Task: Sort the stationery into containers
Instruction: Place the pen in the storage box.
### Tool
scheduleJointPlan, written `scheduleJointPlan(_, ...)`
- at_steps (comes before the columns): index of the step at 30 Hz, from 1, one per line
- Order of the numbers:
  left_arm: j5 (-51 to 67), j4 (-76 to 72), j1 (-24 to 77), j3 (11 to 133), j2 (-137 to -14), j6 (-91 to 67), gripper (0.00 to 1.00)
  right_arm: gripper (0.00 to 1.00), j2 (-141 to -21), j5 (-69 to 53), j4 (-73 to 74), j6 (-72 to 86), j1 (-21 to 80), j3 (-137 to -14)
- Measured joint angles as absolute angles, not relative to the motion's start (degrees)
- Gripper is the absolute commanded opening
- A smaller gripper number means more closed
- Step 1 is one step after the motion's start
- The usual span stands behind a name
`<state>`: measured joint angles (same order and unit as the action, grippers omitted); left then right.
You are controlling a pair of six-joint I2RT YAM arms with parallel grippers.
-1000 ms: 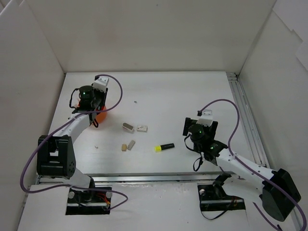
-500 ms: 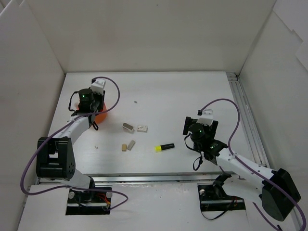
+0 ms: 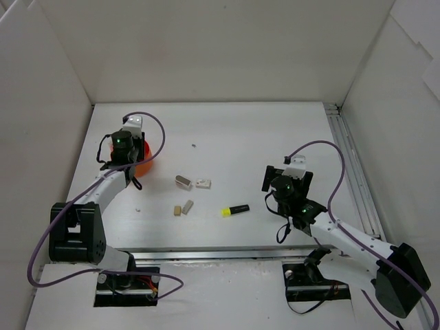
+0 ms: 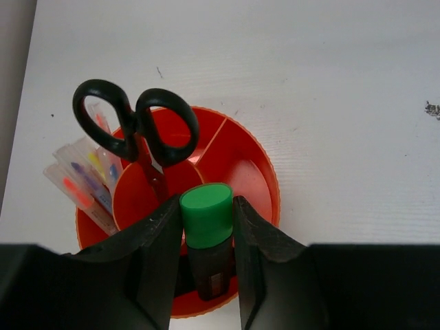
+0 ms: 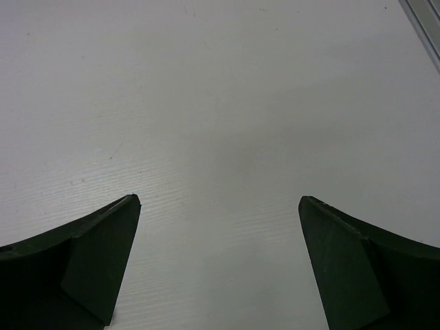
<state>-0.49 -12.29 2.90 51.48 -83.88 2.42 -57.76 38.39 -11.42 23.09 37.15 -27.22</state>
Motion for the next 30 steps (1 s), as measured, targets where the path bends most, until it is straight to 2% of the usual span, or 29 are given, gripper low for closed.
scheduleJointPlan(3,-2.24,-12.16,2.87,50.70,-82.72,1.06,0.45,0.98,-56.80,38.37,-11.44,23.09,37.15,-27.22)
scheduleJointPlan(8,-3.53,-12.19,2.87,49.06,-79.77,-1.17,0.53,0.98,-55.70,38.33,-11.57,23.07,37.15,-27.20)
scheduleJointPlan(12,-3.46,-11.07,2.87,48.36,-76.82,-2.68,0.66,0.98,-54.63,38.22,-11.57,23.00,37.15,-27.16)
scheduleJointPlan(16,-3.46,-9.43,2.87,48.29,-73.19,-4.47,0.68,0.98,-53.04,37.98,-11.55,22.61,37.15,-27.05)
scheduleJointPlan(17,-3.46,-9.23,2.87,48.29,-72.40,-4.86,0.71,0.98,-52.64,37.87,-11.55,22.57,37.15,-26.98)
scheduleJointPlan(19,-3.57,-9.41,2.87,48.29,-71.61,-5.39,0.72,0.98,-51.86,37.58,-11.46,22.52,37.15,-26.81)
scheduleJointPlan(22,-3.92,-8.86,2.87,49.47,-73.69,-6.13,0.68,0.98,-50.87,37.12,-11.16,22.46,37.15,-26.61)
scheduleJointPlan(25,-3.99,-6.04,2.87,55.64,-80.77,-6.76,0.60,0.98,-49.78,37.01,-10.83,22.46,37.15,-26.37)
scheduleJointPlan(29,-5.15,-3.68,2.87,61.32,-87.90,-8.25,0.39,0.98,-48.38,37.04,-9.76,22.63,37.15,-26.22)
scheduleJointPlan(30,-5.58,-3.09,2.90,61.49,-88.42,-8.64,0.37,0.98,-48.07,37.04,-9.65,22.65,37.15,-26.20)
